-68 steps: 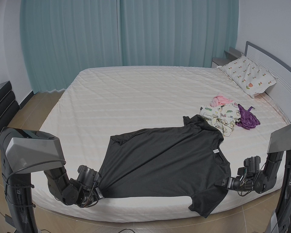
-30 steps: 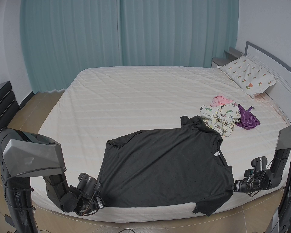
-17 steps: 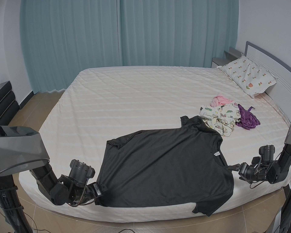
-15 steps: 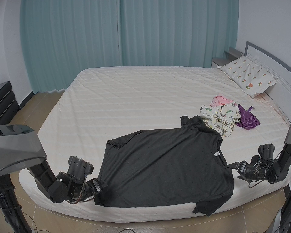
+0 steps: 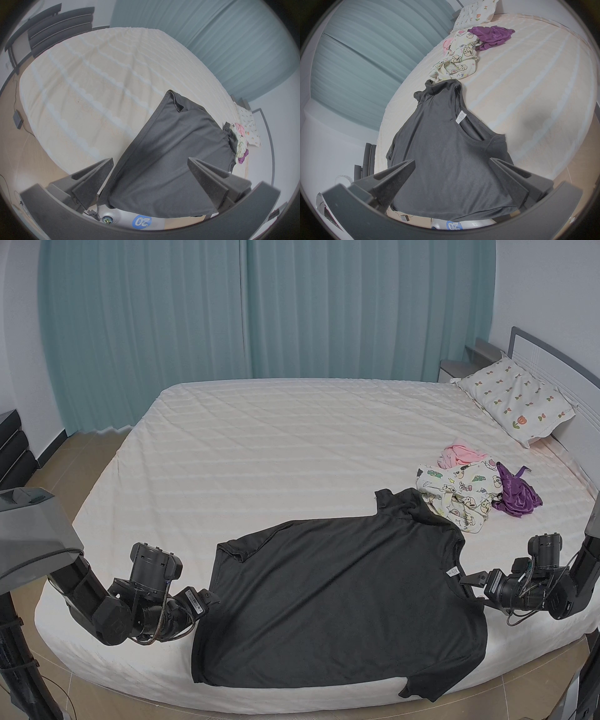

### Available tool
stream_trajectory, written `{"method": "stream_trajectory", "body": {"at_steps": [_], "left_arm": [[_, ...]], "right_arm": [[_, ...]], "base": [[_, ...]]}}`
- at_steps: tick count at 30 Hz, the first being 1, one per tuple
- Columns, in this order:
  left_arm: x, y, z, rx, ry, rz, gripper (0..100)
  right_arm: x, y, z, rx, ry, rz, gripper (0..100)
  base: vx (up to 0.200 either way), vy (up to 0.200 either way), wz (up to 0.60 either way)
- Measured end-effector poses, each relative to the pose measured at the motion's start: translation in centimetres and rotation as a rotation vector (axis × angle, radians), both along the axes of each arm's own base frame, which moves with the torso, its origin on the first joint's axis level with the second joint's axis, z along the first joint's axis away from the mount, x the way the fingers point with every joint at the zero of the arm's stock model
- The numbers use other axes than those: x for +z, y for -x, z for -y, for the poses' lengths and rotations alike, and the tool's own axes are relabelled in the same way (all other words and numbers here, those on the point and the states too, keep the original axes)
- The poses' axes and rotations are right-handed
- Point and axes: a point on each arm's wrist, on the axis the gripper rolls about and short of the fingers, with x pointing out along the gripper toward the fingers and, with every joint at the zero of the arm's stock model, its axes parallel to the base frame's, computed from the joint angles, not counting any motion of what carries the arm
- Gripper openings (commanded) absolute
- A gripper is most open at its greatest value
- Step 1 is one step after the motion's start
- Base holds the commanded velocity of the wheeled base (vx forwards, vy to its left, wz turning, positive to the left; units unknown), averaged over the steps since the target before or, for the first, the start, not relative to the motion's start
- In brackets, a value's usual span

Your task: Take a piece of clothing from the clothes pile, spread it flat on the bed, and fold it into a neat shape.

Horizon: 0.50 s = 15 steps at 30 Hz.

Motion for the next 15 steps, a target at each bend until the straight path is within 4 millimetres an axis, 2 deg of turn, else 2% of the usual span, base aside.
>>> {"method": "stream_trajectory", "body": {"at_steps": [2,15], "left_arm": [[0.00,-0.08,0.02,0.009,0.013,-0.002,100],[-0.22,-0.67,0.26,0.020,0.027,-0.003,100]], "right_arm": [[0.00,0.00,-0.08,0.003,0.000,0.000,100],[-0.09,0.21,-0.83,0.028,0.000,-0.009,100]], "base": [[0.000,0.000,0.00],[0.000,-0.200,0.00]]}}
